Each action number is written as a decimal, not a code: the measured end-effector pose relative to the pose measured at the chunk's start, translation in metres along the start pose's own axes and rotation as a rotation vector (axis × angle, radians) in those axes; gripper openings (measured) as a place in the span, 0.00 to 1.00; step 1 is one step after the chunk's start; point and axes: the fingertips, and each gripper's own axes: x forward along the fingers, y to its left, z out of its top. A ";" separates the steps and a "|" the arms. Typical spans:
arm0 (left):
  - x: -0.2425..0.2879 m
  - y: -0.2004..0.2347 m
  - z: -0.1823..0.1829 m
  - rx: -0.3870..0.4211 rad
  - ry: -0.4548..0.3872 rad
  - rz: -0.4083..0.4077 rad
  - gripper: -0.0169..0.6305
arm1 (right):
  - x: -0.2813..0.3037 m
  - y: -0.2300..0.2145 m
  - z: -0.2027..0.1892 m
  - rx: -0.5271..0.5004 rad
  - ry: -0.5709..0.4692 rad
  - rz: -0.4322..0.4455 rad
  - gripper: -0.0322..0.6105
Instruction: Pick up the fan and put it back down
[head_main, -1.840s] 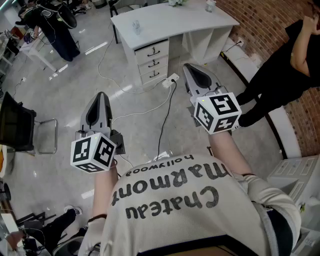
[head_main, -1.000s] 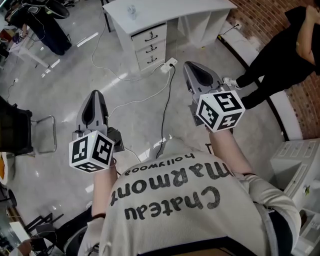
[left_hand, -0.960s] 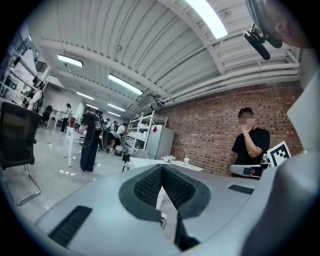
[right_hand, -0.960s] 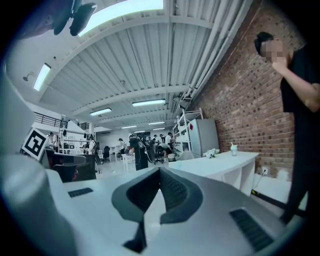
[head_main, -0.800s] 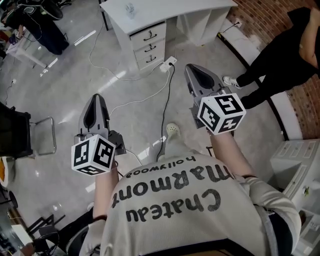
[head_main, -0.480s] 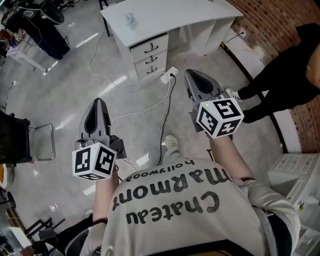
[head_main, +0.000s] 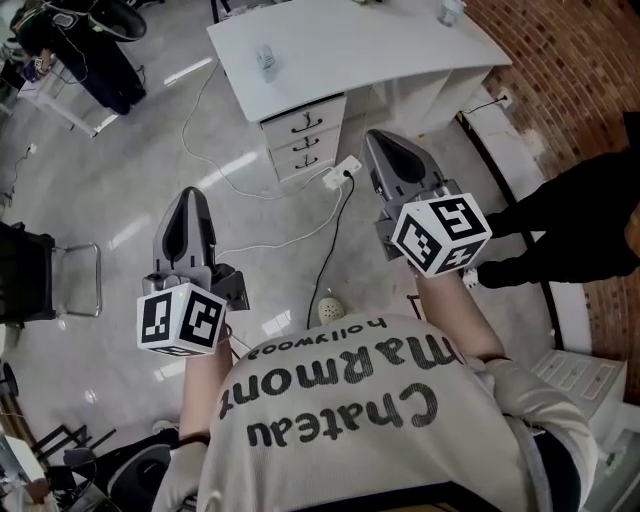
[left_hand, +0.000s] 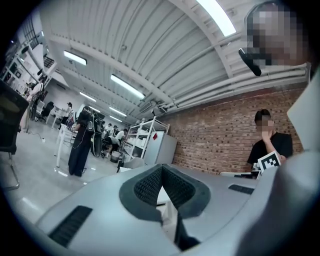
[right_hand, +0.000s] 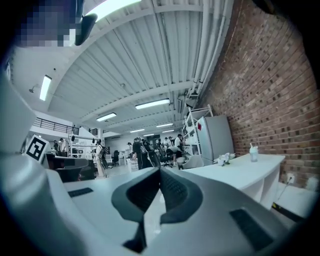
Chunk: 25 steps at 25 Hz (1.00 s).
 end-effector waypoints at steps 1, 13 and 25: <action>0.005 -0.001 -0.001 0.000 -0.003 0.008 0.03 | 0.006 -0.005 0.000 -0.001 -0.001 0.011 0.05; 0.045 0.019 -0.042 -0.041 0.085 0.076 0.03 | 0.059 -0.037 -0.062 0.065 0.131 0.060 0.05; 0.154 0.084 -0.024 -0.045 0.056 0.005 0.03 | 0.163 -0.059 -0.055 0.067 0.124 -0.007 0.05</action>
